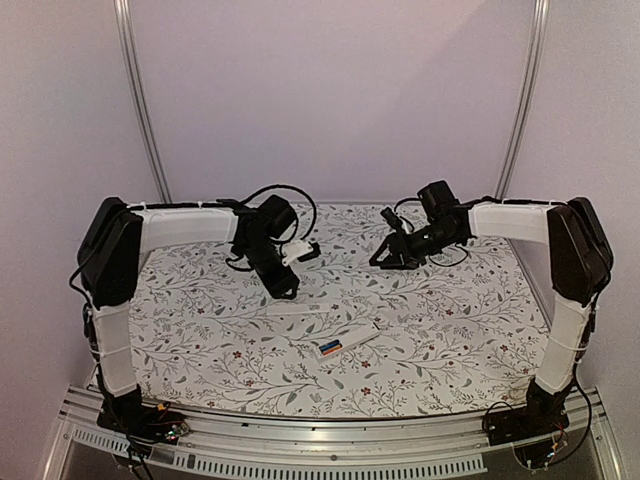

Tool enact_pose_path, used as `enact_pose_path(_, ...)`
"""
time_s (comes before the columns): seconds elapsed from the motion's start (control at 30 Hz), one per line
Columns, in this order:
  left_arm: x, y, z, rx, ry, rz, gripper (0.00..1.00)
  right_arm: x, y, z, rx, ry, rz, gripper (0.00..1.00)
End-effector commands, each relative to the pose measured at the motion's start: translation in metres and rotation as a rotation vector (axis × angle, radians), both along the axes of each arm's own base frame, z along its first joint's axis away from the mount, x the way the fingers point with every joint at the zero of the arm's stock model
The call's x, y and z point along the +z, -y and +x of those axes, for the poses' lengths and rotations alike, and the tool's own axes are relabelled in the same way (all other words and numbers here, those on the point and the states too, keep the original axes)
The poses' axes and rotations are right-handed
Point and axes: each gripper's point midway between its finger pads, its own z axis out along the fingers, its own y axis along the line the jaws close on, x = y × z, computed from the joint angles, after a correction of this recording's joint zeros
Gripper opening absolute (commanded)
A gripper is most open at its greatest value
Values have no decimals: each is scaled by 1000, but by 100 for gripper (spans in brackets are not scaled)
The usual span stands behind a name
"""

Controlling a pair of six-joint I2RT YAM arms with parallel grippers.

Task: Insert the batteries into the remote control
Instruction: Pick up the battery cover at the center of the board.

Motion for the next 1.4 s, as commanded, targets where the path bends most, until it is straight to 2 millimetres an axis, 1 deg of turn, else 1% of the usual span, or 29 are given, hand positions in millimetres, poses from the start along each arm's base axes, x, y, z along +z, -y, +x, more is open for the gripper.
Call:
enact_pose_path(0.0, 3, -31, 10, 350, 24, -65, 62, -14, -29, -13, 73, -62, -16, 50)
enact_pose_path(0.03, 1, -38, 9, 411, 16, -81, 60, -18, -34, -17, 88, -78, -28, 49)
enact_pose_path(0.1, -4, -45, 5, 496, -23, -129, 56, -25, -42, -20, 111, -90, -40, 49)
enact_pose_path(0.2, -17, -59, 0, 617, -71, -123, 52, -36, -53, -23, 128, -122, -58, 48)
enact_pose_path(0.4, -29, -77, -9, 728, -124, -149, 50, -49, -74, -31, 161, -151, -86, 45)
enact_pose_path(0.47, -34, -75, -13, 737, -159, -176, 49, -56, -79, -31, 167, -160, -105, 44)
enact_pose_path(0.57, -40, -65, -17, 736, -213, -227, 47, -66, -83, -31, 167, -183, -124, 44)
enact_pose_path(0.7, -45, -57, -23, 742, -259, -271, 45, -75, -89, -32, 171, -200, -154, 42)
enact_pose_path(0.9, -50, -49, -33, 727, -285, -280, 42, -94, -95, -42, 198, -245, -193, 39)
enact_pose_path(1.0, -57, -45, -39, 718, -297, -267, 42, -103, -97, -46, 203, -268, -205, 38)
enact_pose_path(1.13, -66, -38, -46, 709, -325, -267, 40, -119, -99, -53, 211, -315, -218, 37)
enact_pose_path(1.27, -75, -30, -53, 696, -349, -276, 40, -127, -103, -57, 218, -358, -190, 35)
enact_pose_path(1.37, -79, -27, -57, 689, -362, -276, 40, -127, -106, -59, 222, -375, -157, 31)
